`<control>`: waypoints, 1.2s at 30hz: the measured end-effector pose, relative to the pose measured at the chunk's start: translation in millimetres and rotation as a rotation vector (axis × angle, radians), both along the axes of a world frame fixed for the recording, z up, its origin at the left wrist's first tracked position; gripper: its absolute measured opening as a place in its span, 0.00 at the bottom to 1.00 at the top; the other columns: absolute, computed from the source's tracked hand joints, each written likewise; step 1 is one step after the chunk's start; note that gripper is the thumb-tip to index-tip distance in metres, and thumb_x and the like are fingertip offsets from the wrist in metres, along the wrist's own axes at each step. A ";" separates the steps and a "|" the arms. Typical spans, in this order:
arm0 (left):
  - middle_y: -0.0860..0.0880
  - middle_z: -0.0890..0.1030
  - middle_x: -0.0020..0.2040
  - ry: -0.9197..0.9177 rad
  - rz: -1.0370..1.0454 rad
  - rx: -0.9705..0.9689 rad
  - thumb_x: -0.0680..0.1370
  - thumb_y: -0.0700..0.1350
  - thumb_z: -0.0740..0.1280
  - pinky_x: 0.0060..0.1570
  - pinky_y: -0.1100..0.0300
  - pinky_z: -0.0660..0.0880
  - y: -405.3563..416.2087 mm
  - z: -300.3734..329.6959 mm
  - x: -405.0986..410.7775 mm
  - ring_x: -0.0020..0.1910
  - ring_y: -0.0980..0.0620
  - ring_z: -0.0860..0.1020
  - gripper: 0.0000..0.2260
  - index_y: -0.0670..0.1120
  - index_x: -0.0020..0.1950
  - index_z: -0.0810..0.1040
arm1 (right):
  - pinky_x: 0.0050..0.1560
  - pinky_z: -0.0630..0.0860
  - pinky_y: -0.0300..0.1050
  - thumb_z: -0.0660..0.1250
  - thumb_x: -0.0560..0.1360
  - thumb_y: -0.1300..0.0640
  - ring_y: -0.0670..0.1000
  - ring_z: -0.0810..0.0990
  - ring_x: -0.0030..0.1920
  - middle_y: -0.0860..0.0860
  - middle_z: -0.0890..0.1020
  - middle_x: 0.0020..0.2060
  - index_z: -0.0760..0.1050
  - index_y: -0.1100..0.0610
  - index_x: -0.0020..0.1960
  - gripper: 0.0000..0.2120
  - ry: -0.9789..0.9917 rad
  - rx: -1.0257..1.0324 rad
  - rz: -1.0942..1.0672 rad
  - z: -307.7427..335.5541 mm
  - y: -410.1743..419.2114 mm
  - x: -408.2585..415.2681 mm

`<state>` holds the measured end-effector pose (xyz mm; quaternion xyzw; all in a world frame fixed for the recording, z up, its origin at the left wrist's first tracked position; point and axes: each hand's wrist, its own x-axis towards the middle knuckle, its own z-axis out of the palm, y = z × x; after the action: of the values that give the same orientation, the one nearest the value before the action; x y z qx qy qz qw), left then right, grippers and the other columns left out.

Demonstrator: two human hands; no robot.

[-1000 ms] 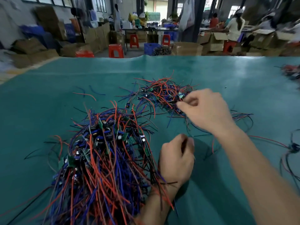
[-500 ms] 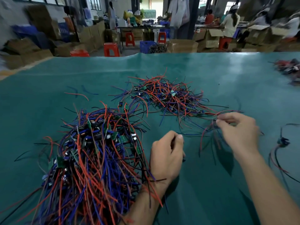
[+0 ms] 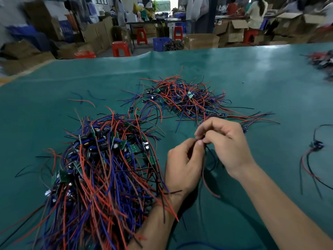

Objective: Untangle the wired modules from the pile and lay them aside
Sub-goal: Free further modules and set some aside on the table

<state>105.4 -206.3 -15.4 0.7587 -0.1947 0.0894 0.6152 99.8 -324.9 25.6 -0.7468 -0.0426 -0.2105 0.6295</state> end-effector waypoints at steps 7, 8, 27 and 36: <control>0.47 0.80 0.33 0.083 0.066 -0.057 0.77 0.47 0.65 0.36 0.47 0.75 -1.1 0.8 1.6 0.31 0.48 0.74 0.08 0.45 0.43 0.79 | 0.44 0.79 0.37 0.74 0.66 0.76 0.46 0.82 0.38 0.56 0.87 0.42 0.83 0.59 0.42 0.14 0.072 0.070 0.024 -4.3 -8.3 0.4; 0.46 0.81 0.34 0.087 0.064 -0.060 0.78 0.45 0.65 0.37 0.46 0.76 -0.9 -0.1 1.7 0.32 0.45 0.76 0.07 0.44 0.44 0.79 | 0.44 0.80 0.37 0.76 0.66 0.75 0.47 0.82 0.38 0.57 0.87 0.41 0.82 0.59 0.42 0.13 0.090 0.097 0.005 -4.5 -9.0 0.6; 0.49 0.82 0.34 0.163 0.056 -0.137 0.78 0.41 0.70 0.35 0.54 0.76 -2.0 -1.9 4.5 0.31 0.53 0.77 0.04 0.44 0.43 0.81 | 0.34 0.79 0.42 0.75 0.73 0.64 0.50 0.81 0.37 0.54 0.84 0.37 0.87 0.62 0.39 0.04 0.210 0.351 0.028 -6.1 -3.9 3.6; 0.52 0.79 0.28 0.159 0.009 -0.083 0.80 0.38 0.67 0.26 0.61 0.72 -1.6 -1.0 2.9 0.24 0.58 0.74 0.07 0.45 0.43 0.81 | 0.35 0.76 0.48 0.78 0.73 0.57 0.49 0.77 0.33 0.59 0.83 0.33 0.86 0.57 0.37 0.07 0.052 -0.078 -0.149 -9.4 -25.5 8.0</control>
<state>108.3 -207.9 -16.4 0.7380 -0.1379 0.0395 0.6593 107.8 -350.4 16.2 -0.7771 0.0213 -0.2354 0.5833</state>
